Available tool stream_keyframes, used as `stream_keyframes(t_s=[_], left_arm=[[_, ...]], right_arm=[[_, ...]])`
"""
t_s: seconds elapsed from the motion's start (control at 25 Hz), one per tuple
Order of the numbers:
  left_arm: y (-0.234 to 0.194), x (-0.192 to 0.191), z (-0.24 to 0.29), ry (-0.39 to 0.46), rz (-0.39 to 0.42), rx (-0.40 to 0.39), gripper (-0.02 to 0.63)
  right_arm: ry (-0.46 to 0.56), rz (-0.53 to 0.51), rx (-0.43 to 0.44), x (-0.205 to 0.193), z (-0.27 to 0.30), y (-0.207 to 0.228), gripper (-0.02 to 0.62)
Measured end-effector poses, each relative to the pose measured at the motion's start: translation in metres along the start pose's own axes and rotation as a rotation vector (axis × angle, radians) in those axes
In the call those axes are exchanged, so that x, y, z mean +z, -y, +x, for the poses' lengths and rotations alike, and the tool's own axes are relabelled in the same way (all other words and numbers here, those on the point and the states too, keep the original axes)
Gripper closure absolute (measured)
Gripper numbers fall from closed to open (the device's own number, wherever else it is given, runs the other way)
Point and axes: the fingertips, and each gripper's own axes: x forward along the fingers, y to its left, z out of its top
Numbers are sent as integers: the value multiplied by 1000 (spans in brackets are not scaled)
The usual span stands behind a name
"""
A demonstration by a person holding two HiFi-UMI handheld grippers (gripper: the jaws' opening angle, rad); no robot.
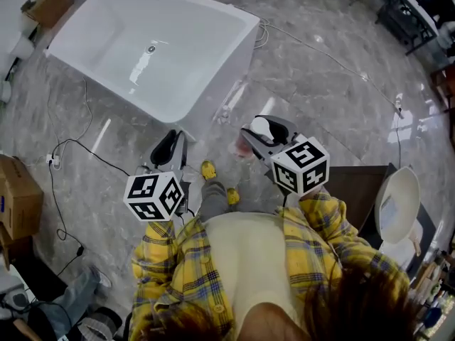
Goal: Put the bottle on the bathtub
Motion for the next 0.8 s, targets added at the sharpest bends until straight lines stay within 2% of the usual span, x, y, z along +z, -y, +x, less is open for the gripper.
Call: stream_keyframes(t_s=[0.48, 0.8], left_arm=[[-31, 21, 51, 21, 18, -27, 539], [-59, 40, 82, 26, -1, -57, 558]], right_arm=[[-24, -33, -8, 26, 46, 16, 416], [-36, -42, -20, 51, 80, 29, 416]])
